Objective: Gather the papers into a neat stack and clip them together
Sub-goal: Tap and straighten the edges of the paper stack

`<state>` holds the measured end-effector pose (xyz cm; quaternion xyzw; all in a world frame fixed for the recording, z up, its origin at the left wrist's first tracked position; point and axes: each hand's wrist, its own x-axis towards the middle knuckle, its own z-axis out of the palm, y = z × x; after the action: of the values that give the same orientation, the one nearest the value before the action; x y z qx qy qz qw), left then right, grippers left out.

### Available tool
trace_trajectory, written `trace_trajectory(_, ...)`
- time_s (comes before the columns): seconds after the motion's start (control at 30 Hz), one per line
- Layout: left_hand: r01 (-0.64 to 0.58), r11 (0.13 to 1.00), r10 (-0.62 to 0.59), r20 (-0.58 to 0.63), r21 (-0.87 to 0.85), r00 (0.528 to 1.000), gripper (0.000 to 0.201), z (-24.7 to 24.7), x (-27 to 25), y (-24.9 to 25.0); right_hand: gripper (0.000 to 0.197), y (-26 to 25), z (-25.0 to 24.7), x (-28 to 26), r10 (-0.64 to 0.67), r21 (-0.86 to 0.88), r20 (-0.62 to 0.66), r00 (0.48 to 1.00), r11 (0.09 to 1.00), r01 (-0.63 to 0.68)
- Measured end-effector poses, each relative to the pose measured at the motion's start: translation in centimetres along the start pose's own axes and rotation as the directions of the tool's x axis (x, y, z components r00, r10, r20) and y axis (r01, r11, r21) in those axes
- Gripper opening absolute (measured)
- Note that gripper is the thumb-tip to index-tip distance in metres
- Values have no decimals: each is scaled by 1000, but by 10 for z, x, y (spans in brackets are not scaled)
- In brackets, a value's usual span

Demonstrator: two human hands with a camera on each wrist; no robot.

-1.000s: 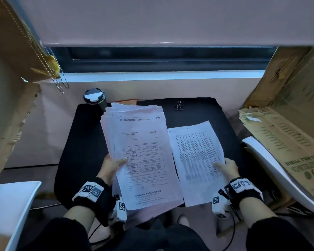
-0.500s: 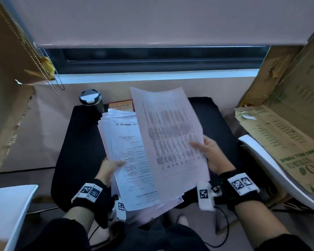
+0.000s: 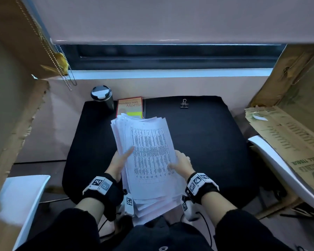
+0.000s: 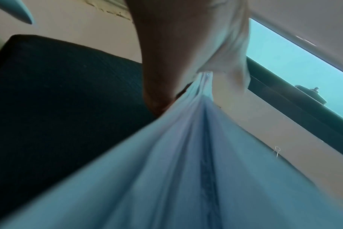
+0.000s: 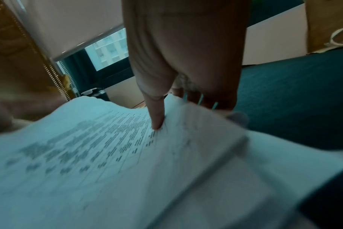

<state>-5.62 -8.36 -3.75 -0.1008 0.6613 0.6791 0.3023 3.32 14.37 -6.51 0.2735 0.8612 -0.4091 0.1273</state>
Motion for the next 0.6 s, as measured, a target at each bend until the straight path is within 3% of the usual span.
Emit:
trace_trajectory(0.13, -27, 995, 30, -30, 101, 999, 54, 1, -1, -2, 45, 3, -11, -1, -13, 396, 117, 993, 917, -35)
trace_trajectory(0.23, -110, 992, 107, 64, 54, 992, 52, 1, -7, 9, 41, 0, -27, -8, -58, 564, 140, 988, 825, -32)
trace_trajectory(0.33, -156, 988, 152, 160, 16, 975, 45, 6, -17, 34, 50, -15, -58, -16, -168, 734, 120, 978, 679, 27)
trace_trajectory(0.43, -252, 968, 242, 237, 11, 941, 54, 24, -31, 66, 63, -47, -102, -31, -264, 782, 4, 965, 602, 161)
trace_trajectory(0.6, -442, 897, 426, 244, 12, 871, 71, 54, -48, 114, 45, -93, -163, -51, -383, 687, -274, 882, 564, 458)
